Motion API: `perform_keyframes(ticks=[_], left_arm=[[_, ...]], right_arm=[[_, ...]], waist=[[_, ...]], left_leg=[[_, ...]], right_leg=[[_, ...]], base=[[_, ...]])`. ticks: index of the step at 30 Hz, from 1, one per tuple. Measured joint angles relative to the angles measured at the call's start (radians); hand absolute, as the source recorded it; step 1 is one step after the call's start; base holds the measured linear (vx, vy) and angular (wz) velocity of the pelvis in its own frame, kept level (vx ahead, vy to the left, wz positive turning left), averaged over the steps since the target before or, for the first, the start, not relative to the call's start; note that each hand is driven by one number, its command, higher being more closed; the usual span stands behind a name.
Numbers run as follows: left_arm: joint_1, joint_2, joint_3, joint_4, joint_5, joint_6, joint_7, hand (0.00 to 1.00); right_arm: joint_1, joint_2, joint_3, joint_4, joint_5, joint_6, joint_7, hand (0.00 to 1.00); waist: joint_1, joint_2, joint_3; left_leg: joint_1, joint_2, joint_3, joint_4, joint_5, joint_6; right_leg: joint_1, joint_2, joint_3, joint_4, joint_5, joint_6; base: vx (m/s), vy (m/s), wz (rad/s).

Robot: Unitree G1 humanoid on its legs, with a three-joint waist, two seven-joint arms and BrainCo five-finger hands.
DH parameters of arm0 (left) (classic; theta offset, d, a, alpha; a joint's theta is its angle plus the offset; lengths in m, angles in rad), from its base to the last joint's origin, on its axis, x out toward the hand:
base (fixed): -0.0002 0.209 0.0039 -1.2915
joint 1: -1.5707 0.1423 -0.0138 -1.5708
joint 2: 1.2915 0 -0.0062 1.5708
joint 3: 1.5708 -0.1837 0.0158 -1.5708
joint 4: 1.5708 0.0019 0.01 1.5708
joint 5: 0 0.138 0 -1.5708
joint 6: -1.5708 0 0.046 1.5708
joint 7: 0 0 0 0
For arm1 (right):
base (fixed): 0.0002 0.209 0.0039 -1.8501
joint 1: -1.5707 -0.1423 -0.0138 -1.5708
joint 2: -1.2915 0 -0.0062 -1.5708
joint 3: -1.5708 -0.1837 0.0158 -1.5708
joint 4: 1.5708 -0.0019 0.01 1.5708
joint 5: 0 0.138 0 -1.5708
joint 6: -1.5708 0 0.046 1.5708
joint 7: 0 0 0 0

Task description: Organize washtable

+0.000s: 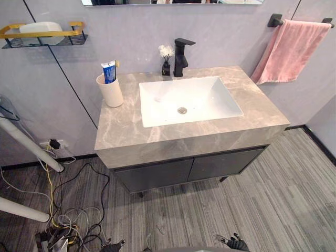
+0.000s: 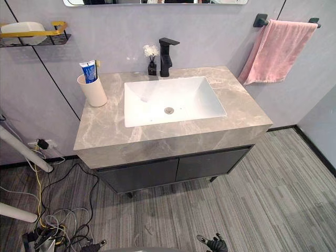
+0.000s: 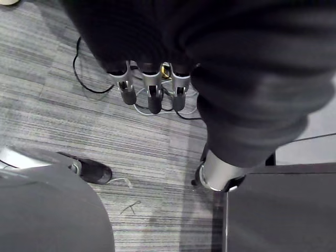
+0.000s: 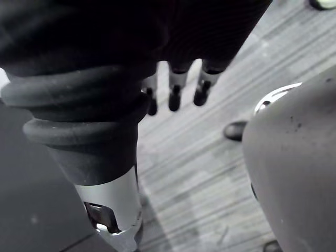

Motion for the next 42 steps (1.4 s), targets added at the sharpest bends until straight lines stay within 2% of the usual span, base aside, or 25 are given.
perform_keyframes(ticks=[3,6,10,13,15,17,18,19,20,21,22,24,25,26,29,30,31,32,33,36,37,38,39,41,42], left_arm=[[0.000,0.016,-0.037,0.013,0.008,-0.001,0.000,0.00],[0.003,0.021,-0.043,0.016,0.012,-0.001,0.000,0.00],[0.003,0.030,-0.049,0.041,0.028,0.003,0.000,0.00],[0.003,0.036,-0.040,0.040,0.029,0.003,0.000,0.00],[0.001,0.033,-0.016,0.040,0.028,0.007,0.001,0.00],[-0.015,0.036,-0.013,0.038,0.028,0.008,0.001,0.00],[-0.021,0.033,0.000,0.039,0.028,0.011,0.001,0.00],[-0.021,0.036,0.007,0.035,0.029,0.014,0.000,0.00],[-0.020,0.035,0.005,0.029,0.028,0.018,0.000,0.00],[-0.016,0.033,0.005,0.029,0.027,0.023,0.000,0.00],[-0.016,0.032,0.005,0.029,0.026,0.024,-0.001,0.00],[-0.020,0.033,0.002,0.029,0.025,0.024,-0.002,0.00],[-0.026,0.025,0.001,0.028,0.025,0.025,-0.005,0.00],[-0.026,0.023,0.001,0.028,0.025,0.025,-0.005,0.00],[0.000,0.013,0.021,0.012,0.023,0.024,-0.002,0.00],[0.015,0.015,0.037,0.003,0.024,0.023,-0.003,0.00],[0.019,0.016,0.044,-0.002,0.024,0.023,-0.002,0.00],[0.019,0.012,0.044,-0.011,0.025,0.024,-0.002,0.00],[0.012,0.005,0.044,-0.019,0.025,0.025,-0.003,0.00],[0.012,-0.011,0.038,-0.029,0.027,0.031,-0.001,0.00],[0.008,-0.014,0.034,-0.031,0.030,0.030,-0.002,0.00],[0.006,-0.019,0.033,-0.033,0.035,0.030,-0.002,0.00],[0.007,-0.028,0.032,-0.036,0.038,0.028,-0.002,0.00],[0.013,-0.036,0.033,-0.037,0.039,0.027,-0.002,0.00],[0.027,-0.039,0.033,-0.035,0.040,0.028,-0.002,0.00]], right_arm=[[0.000,0.000,-0.004,0.003,-0.001,0.000,0.000,0.00],[-0.004,-0.001,-0.004,0.019,-0.015,0.000,0.000,0.00],[-0.008,-0.002,-0.004,0.020,-0.033,0.000,0.000,0.00],[-0.030,0.002,-0.003,0.022,-0.034,0.007,0.001,0.00],[-0.041,0.003,-0.003,0.014,-0.034,0.011,0.000,0.00],[-0.043,0.002,0.013,0.008,-0.034,0.016,0.000,0.00],[-0.051,-0.003,0.039,0.005,-0.035,0.019,0.000,0.00],[-0.057,-0.002,0.042,-0.004,-0.034,0.022,0.003,0.00],[-0.044,-0.007,0.063,-0.014,-0.036,0.020,0.002,0.00],[-0.043,-0.011,0.079,-0.011,-0.041,0.021,0.002,0.00],[-0.046,-0.011,0.091,-0.011,-0.049,0.021,0.004,0.00],[-0.051,-0.013,0.119,-0.021,-0.076,0.021,0.021,0.00],[-0.055,-0.025,0.131,-0.022,-0.083,0.019,0.022,0.00],[-0.056,-0.027,0.135,-0.022,-0.086,0.019,0.022,0.00],[-0.062,-0.046,0.177,-0.021,-0.105,0.013,0.021,0.00],[-0.062,-0.051,0.187,-0.019,-0.104,0.009,0.020,0.00],[-0.062,-0.048,0.196,-0.019,-0.103,0.007,0.019,0.00],[-0.065,-0.044,0.192,-0.019,-0.099,0.008,0.019,0.00],[-0.068,-0.048,0.187,-0.017,-0.098,0.008,0.020,0.00],[-0.060,-0.055,0.152,-0.015,-0.083,0.004,0.022,0.00],[-0.060,-0.064,0.151,-0.018,-0.079,0.004,0.026,0.00],[-0.060,-0.071,0.148,-0.017,-0.073,0.004,0.031,0.00],[-0.067,-0.083,0.146,-0.014,-0.075,0.006,0.040,0.00],[-0.086,-0.089,0.133,-0.009,-0.077,0.007,0.043,0.00],[-0.098,-0.085,0.131,0.009,-0.091,0.006,0.045,0.00]], waist=[[-0.001,-0.001,0.001],[0.004,-0.006,0.009],[0.001,-0.013,0.013],[0.010,-0.024,0.026],[0.025,-0.023,0.070],[0.026,-0.035,0.076],[0.029,-0.026,0.082],[0.025,-0.027,0.084],[0.029,-0.028,0.085],[0.032,-0.027,0.086],[0.030,-0.027,0.086],[0.027,-0.025,0.089],[0.027,-0.014,0.100],[0.028,-0.012,0.101],[0.030,0.008,0.110],[0.031,0.018,0.109],[0.031,0.015,0.111],[0.030,0.013,0.112],[0.028,0.005,0.115],[0.025,0.009,0.120],[0.028,0.016,0.120],[0.028,0.018,0.124],[0.031,0.033,0.130],[0.033,0.049,0.136],[0.033,0.052,0.134]], left_leg=[[0.011,-0.001,-0.020,0.001,0.002,0.002],[0.018,-0.002,-0.034,-0.001,0.007,0.000],[0.018,-0.001,-0.022,0.015,0.003,-0.001],[-0.094,0.029,0.057,0.214,-0.103,-0.004],[-0.147,0.095,0.181,0.363,-0.197,-0.006],[-0.165,0.110,0.232,0.383,-0.218,0.016],[-0.176,0.153,0.309,0.355,-0.205,0.025],[-0.171,0.162,0.344,0.346,-0.196,0.018],[-0.128,0.170,0.420,0.330,-0.187,0.017],[-0.095,0.169,0.488,0.322,-0.186,0.017],[-0.083,0.170,0.521,0.320,-0.186,0.017],[-0.052,0.165,0.621,0.324,-0.186,0.017],[-0.027,0.196,0.674,0.358,-0.187,0.015],[-0.025,0.205,0.687,0.374,-0.187,0.015],[-0.022,0.368,0.738,0.664,-0.184,0.026],[-0.040,0.440,0.708,0.803,-0.156,0.115],[-0.070,0.462,0.664,0.868,-0.143,0.167],[-0.128,0.441,0.528,0.931,-0.187,0.166],[-0.175,0.369,0.387,0.917,-0.217,0.116],[-0.236,0.233,0.206,0.797,-0.254,0.043],[-0.260,0.160,0.111,0.699,-0.269,0.003],[-0.275,0.102,0.018,0.616,-0.266,-0.030],[-0.288,0.037,-0.111,0.526,-0.252,-0.055],[-0.308,-0.014,-0.222,0.467,-0.228,-0.083],[-0.289,-0.015,-0.199,0.453,-0.174,-0.081]], right_leg=[[0.015,-0.003,-0.013,0.014,-0.014,-0.008],[0.015,-0.007,-0.020,0.036,-0.031,0.000],[0.011,-0.006,-0.004,0.041,-0.030,-0.001],[-0.078,0.014,0.091,0.076,-0.008,-0.007],[-0.141,0.064,0.206,0.062,0.047,-0.027],[-0.177,0.082,0.208,0.034,0.109,-0.054],[-0.192,0.105,0.132,-0.002,0.161,-0.110],[-0.215,0.094,0.002,0.102,0.088,-0.137],[-0.213,0.047,-0.203,0.287,-0.055,-0.158],[-0.183,0.023,-0.303,0.345,-0.108,-0.168],[-0.175,0.016,-0.337,0.349,-0.126,-0.169],[-0.168,0.019,-0.393,0.304,-0.142,-0.140],[-0.167,0.066,-0.314,0.264,-0.124,-0.133],[-0.166,0.073,-0.300,0.257,-0.121,-0.138],[-0.144,0.188,-0.147,0.207,-0.112,-0.178],[-0.133,0.241,-0.070,0.202,-0.118,-0.198],[-0.125,0.261,-0.028,0.201,-0.121,-0.210],[-0.124,0.289,0.047,0.204,-0.120,-0.233],[-0.123,0.302,0.117,0.207,-0.120,-0.229],[-0.105,0.330,0.275,0.207,-0.115,-0.222],[-0.106,0.336,0.350,0.211,-0.113,-0.217],[-0.107,0.341,0.406,0.211,-0.111,-0.207],[-0.106,0.348,0.490,0.214,-0.104,-0.199],[-0.109,0.360,0.622,0.206,-0.088,-0.170],[-0.113,0.365,0.732,0.190,-0.072,-0.134]], base=[[-0.06,-0.007,0.13],[-0.06,-0.011,0.14],[-0.05,0.002,-0.10],[-0.08,0.030,-0.86],[-0.11,0.019,-1.78],[-0.22,0.017,-1.41],[-0.24,-0.005,-1.35],[-0.15,0.008,-1.75],[-0.02,0.038,-1.70],[0.01,0.051,-1.64],[-0.01,-0.003,-1.57],[-0.04,-0.072,-1.52],[-0.02,-0.075,-1.20],[-0.03,-0.100,-1.47],[-0.03,-0.179,-1.66],[0.02,-0.165,-1.65],[0.16,-0.153,-2.07],[0.22,-0.134,-2.08],[0.23,-0.104,-2.05],[0.18,-0.006,-1.92],[0.20,0.096,-1.78],[0.23,0.156,-2.04],[0.24,0.189,-1.77],[0.23,0.268,-2.27],[0.23,0.408,-3.03]])
